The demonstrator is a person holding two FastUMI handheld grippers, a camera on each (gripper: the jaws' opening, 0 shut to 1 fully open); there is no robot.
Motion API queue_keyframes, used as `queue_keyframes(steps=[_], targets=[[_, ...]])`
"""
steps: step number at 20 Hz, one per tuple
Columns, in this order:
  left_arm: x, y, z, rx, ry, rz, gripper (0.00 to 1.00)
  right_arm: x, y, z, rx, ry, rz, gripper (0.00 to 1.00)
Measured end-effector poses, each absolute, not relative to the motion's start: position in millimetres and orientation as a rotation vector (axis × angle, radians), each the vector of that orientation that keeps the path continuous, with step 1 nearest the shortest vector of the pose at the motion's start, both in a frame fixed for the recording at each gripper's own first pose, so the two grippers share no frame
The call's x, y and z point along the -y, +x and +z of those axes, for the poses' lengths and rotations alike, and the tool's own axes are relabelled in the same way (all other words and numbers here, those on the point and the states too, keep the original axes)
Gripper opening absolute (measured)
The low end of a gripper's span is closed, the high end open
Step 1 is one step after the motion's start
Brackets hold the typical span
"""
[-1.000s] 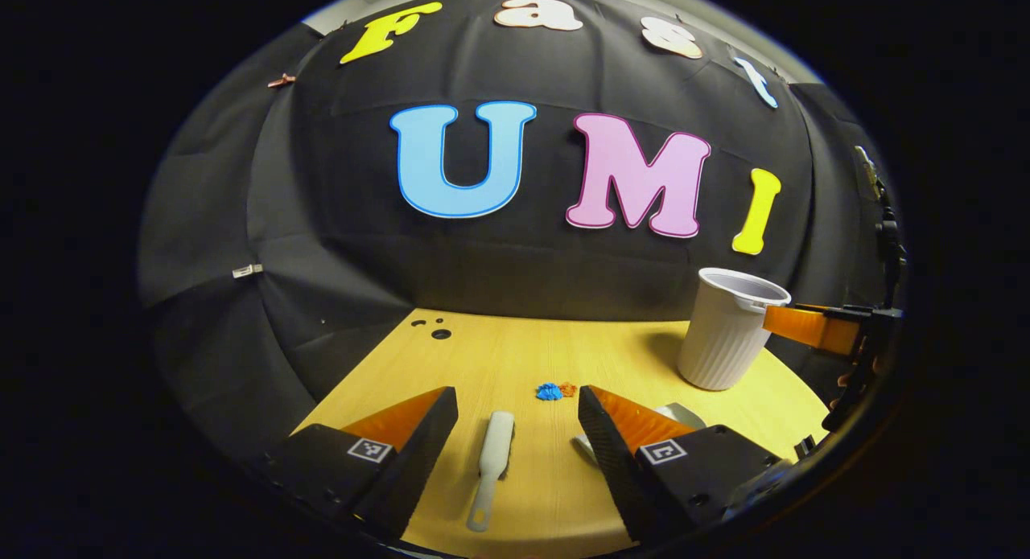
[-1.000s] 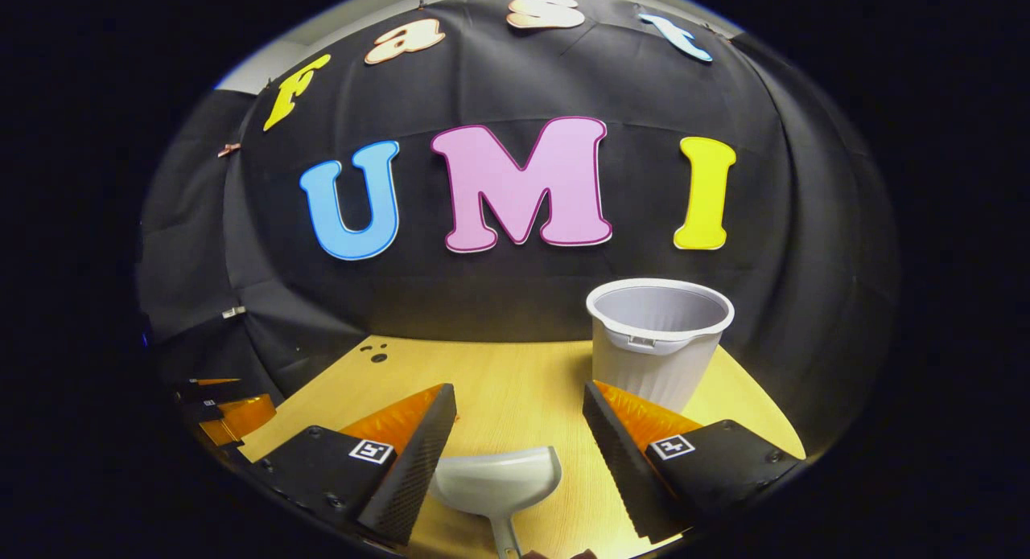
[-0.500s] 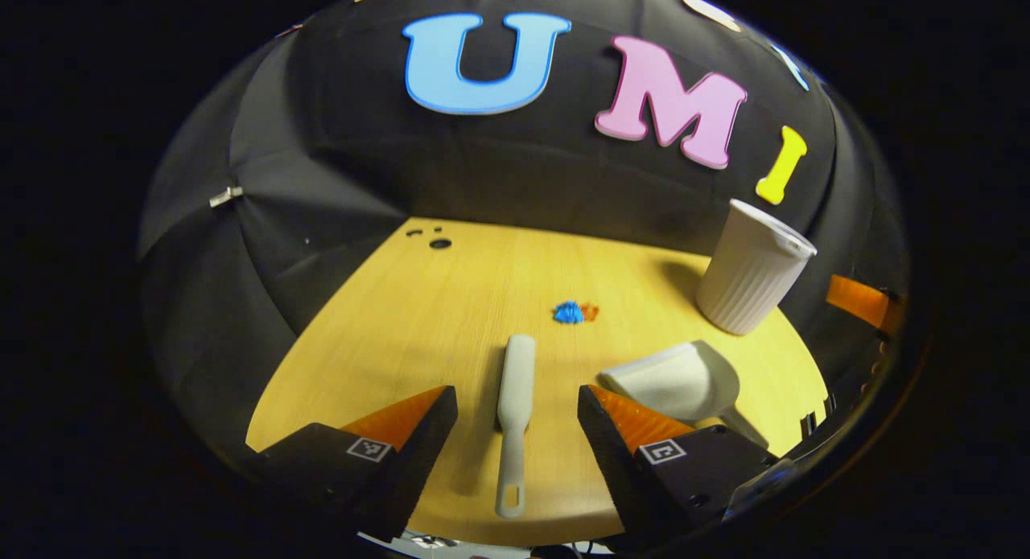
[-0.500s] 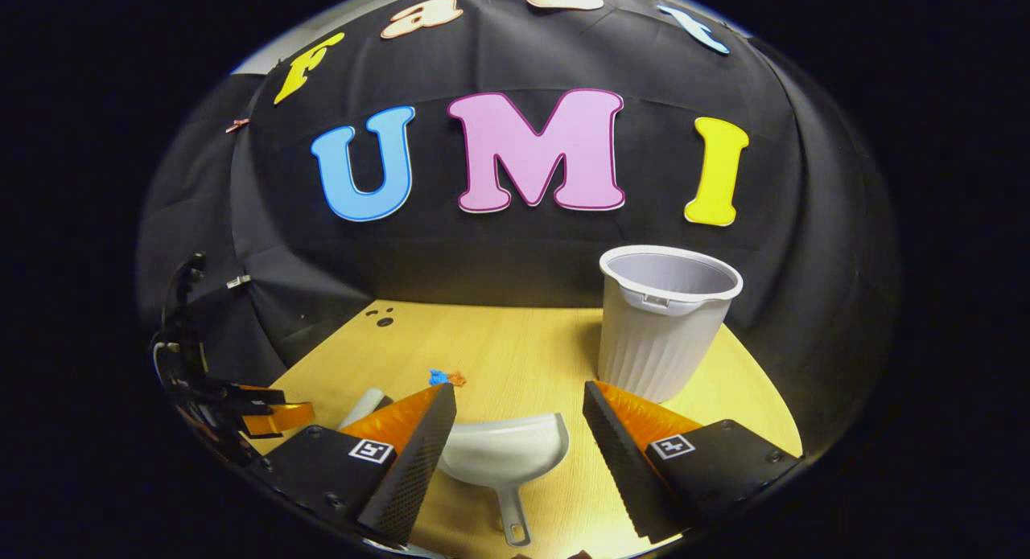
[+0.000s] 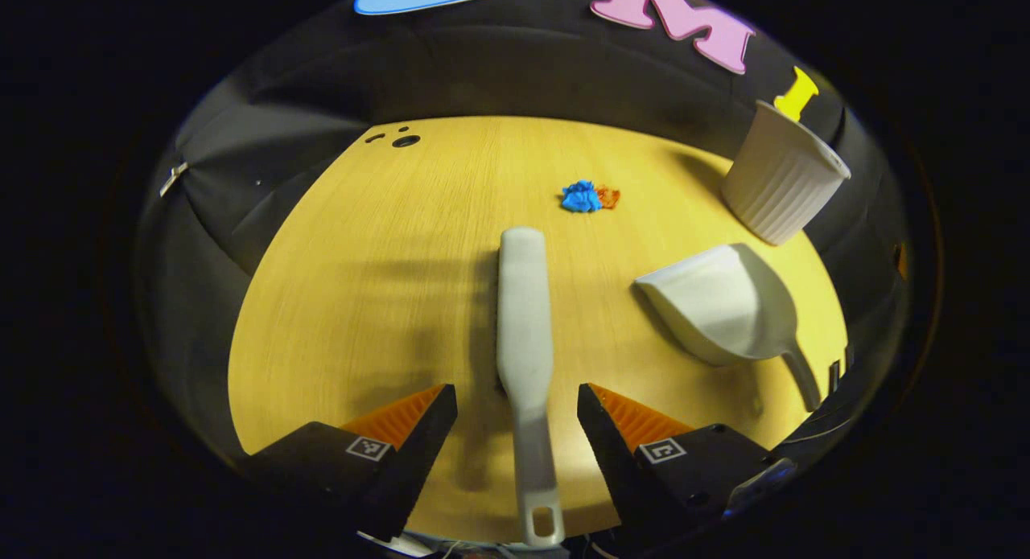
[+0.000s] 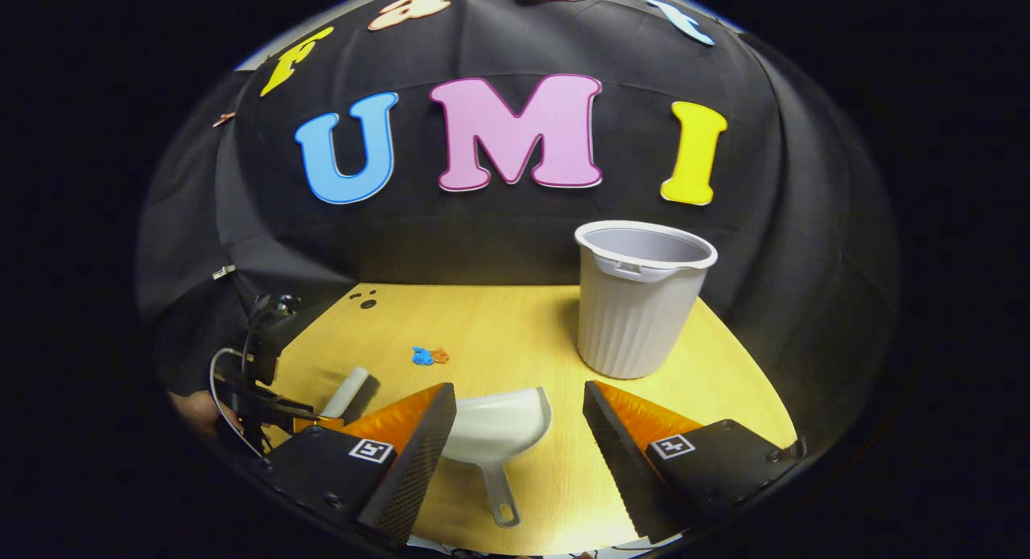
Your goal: Pick up the small broom and dustpan from the desktop, sweep the trash into the dustpan with the broom, and then empty the trash into the garbage bin.
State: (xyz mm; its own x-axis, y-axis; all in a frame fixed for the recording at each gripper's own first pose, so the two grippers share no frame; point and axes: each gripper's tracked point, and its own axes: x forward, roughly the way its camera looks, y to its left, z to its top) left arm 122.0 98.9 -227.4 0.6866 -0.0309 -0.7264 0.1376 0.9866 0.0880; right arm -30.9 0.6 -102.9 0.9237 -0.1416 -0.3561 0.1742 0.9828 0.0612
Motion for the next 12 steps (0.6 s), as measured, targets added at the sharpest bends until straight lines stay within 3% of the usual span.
queue_keyframes(steps=[6,10,12], targets=[[-99.2,132.5,-256.1,-0.922,0.177,-0.082,0.91,30.8,-53.8,-113.0,-0.39,0.164,-0.281,0.99],[-93.6,139.4,-258.8,-0.915,0.216,-0.108,0.82,39.9,-59.1,-117.9,-0.409,0.19,-0.325,0.99],[-91.5,139.5,-258.8,-0.916,0.219,-0.11,0.71,38.1,-57.7,-122.6,-0.426,0.2,-0.319,0.99]])
